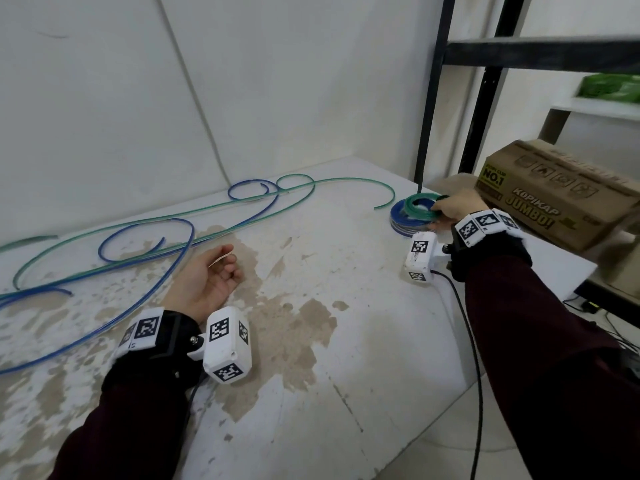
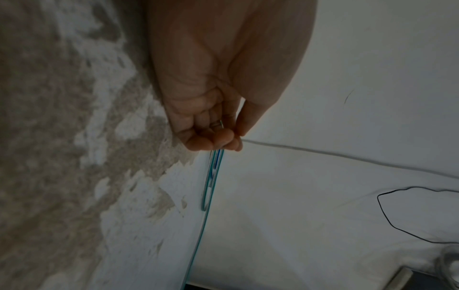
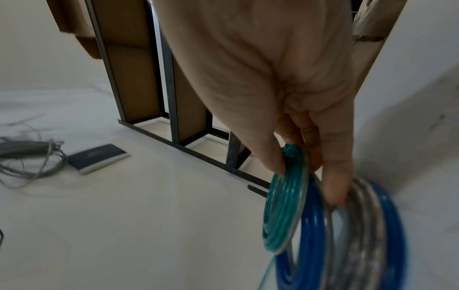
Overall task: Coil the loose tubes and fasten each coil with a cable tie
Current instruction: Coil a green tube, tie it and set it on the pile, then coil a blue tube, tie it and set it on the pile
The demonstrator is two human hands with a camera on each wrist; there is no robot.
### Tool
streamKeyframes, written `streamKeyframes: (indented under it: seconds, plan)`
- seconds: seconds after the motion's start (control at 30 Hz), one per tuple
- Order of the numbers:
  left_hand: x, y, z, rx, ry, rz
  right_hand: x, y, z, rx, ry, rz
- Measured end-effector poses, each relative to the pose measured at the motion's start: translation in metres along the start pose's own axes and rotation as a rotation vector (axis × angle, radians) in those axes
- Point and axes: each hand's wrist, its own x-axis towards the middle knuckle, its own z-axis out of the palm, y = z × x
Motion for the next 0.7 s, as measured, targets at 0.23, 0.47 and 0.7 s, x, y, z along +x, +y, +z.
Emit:
streamKeyframes:
  seconds: [0.23, 0.47, 0.7]
  plan:
    - [0.001, 0.000, -0.001, 0.003, 0.005, 0.002, 0.002, -0.001, 0.000, -0.251, 0.109, 0.055]
    - [0.001, 0.000, 0.000, 0.014, 0.010, -0.005, 0.006, -0.005, 0.003, -0.075, 0.013, 0.067]
    - [0.000, 0.001, 0.001, -0.010, 0.020, -0.019, -0.017, -0.022, -0.007, -0.287, 0.218, -0.062]
